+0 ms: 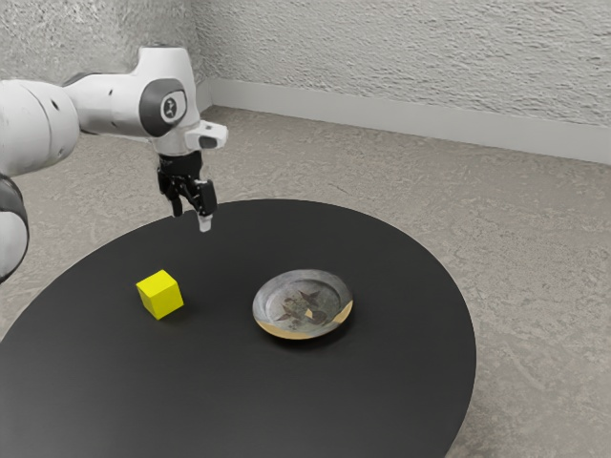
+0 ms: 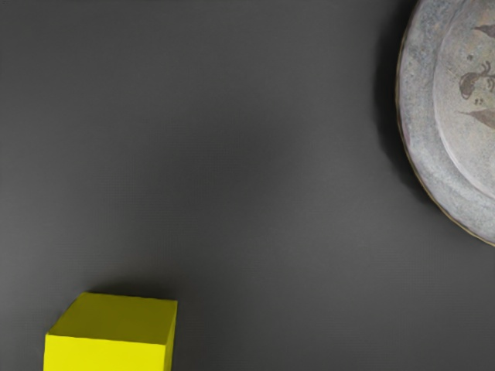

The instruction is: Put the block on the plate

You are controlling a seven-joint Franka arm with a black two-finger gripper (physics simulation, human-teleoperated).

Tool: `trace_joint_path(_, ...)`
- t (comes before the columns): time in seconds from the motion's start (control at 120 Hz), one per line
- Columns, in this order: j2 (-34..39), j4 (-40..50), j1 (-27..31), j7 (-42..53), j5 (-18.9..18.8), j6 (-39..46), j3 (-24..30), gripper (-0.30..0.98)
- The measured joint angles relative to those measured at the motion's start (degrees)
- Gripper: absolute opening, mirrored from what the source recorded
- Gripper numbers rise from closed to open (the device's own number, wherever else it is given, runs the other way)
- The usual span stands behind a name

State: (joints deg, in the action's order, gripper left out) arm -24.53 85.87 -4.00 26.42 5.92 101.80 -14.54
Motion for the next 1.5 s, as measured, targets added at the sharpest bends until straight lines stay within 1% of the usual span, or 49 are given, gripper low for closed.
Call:
trace_joint_path(0.092,-2.5,-0.4,0.0,3.5,0.9,1.7,-0.1,0.69)
trace_joint_path(0.192,-3.3,-0.2,-0.1,6.9,1.9,3.2,-0.2,0.69)
trace_joint_path(0.383,3.5,11.3,-0.5,12.0,3.3,6.9,-1.3,0.68)
trace_joint_path(0.6,4.3,15.5,-0.5,16.6,3.0,10.4,-3.4,0.69)
trace_joint_path(1.025,3.4,17.9,-0.1,22.6,2.6,14.2,-6.2,0.69)
trace_joint_path(1.5,0.8,18.2,1.3,23.6,2.9,16.1,-6.3,0.69)
